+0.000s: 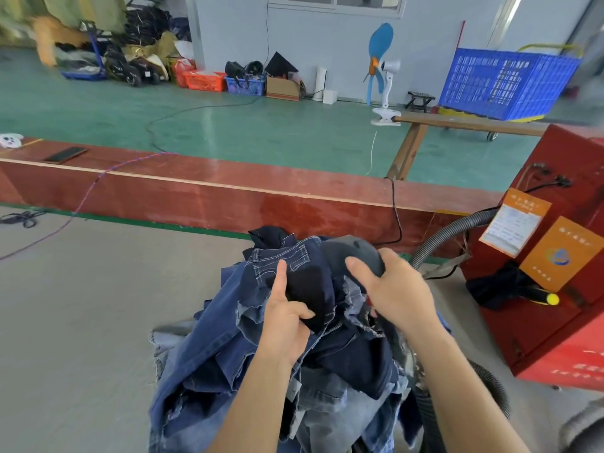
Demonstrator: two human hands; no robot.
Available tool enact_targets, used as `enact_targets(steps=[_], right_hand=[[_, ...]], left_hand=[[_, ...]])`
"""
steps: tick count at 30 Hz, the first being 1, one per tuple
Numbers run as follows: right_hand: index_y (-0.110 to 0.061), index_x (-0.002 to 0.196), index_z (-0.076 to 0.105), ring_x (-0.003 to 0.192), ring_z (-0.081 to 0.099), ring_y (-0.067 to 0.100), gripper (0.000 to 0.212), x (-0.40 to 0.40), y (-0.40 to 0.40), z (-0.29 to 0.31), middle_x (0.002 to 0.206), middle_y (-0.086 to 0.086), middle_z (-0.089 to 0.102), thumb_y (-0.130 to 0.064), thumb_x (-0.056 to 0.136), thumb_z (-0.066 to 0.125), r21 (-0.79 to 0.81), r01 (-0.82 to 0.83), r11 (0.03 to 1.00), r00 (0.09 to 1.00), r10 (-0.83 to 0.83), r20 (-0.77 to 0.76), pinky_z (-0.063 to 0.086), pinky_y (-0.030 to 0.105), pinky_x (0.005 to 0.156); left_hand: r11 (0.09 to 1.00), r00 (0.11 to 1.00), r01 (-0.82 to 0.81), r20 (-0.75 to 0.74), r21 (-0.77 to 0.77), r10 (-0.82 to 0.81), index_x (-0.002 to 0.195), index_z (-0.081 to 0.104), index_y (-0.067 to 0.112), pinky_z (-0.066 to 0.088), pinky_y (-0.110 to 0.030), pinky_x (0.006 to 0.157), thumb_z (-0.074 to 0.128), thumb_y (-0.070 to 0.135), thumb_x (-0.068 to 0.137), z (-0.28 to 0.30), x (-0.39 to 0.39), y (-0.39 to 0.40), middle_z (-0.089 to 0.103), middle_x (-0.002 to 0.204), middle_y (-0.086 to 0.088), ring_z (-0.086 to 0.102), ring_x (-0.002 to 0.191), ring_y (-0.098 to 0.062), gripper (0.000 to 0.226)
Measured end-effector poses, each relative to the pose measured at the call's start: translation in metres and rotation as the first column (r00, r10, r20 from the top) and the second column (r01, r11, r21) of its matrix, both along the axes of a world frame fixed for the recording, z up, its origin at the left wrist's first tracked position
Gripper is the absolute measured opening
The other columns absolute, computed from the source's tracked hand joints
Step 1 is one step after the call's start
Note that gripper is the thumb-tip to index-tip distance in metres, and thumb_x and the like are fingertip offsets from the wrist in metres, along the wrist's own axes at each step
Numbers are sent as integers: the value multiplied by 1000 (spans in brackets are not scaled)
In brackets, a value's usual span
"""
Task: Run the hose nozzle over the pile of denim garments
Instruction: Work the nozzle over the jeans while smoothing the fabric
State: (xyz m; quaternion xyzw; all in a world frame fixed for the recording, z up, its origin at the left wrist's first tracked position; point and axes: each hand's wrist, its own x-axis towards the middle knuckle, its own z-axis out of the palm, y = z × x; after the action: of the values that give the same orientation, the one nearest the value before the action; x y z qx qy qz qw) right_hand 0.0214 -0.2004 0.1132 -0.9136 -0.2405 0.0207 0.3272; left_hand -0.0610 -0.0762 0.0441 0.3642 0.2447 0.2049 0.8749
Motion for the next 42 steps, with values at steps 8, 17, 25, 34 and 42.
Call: enact_targets(steps=[8, 17, 25, 34, 42], right_hand=[[-18, 84, 56, 44, 55, 13, 36, 2, -20, 4, 51, -6, 54, -54, 88, 58, 16, -251, 968, 918, 244, -313, 40, 19, 50], [-21, 85, 48, 67, 56, 12, 37, 7, -6, 4, 74, -5, 59, -57, 90, 51, 6, 17, 1000, 999, -16, -30, 38, 31, 56], [-17, 80, 53, 52, 53, 8, 41, 4, -8, -3, 55, -5, 56, -57, 88, 56, -125, -178, 976, 971, 153, -184, 40, 30, 58], [-19, 85, 55, 68, 60, 18, 41, 13, -14, 8, 72, 1, 63, -60, 86, 53, 103, 24, 994, 999, -20, -41, 44, 34, 63], [-17, 84, 60, 65, 60, 23, 41, 15, -20, 12, 69, 7, 62, -57, 84, 59, 24, -177, 984, 966, 179, -187, 44, 36, 66]], left_hand=[[989, 997, -57, 40, -138, 63, 151, 27, 33, 52, -54, 83, 23, -28, 78, -4, 1, 6, 56, 126, -11, 62, 100, -37, 95], [992, 996, 63, -65, 110, -56, 144, 23, 55, 52, -33, 71, 28, -33, 74, -1, -2, -3, 62, 117, 12, 64, 96, -21, 113], [977, 993, 115, -29, 179, -112, 144, 17, 58, 50, -28, 57, 27, -33, 74, -6, -1, 0, 57, 126, -2, 64, 84, -24, 115], [986, 990, -137, -18, 94, 140, 146, 37, 34, 53, -39, 91, 56, -8, 90, -13, 1, 11, 61, 130, 0, 67, 103, -18, 74], [951, 962, -209, -126, 229, 242, 147, 3, 54, 49, -16, 64, 49, -24, 85, -18, 5, 11, 30, 137, 11, 56, 70, 9, 110]])
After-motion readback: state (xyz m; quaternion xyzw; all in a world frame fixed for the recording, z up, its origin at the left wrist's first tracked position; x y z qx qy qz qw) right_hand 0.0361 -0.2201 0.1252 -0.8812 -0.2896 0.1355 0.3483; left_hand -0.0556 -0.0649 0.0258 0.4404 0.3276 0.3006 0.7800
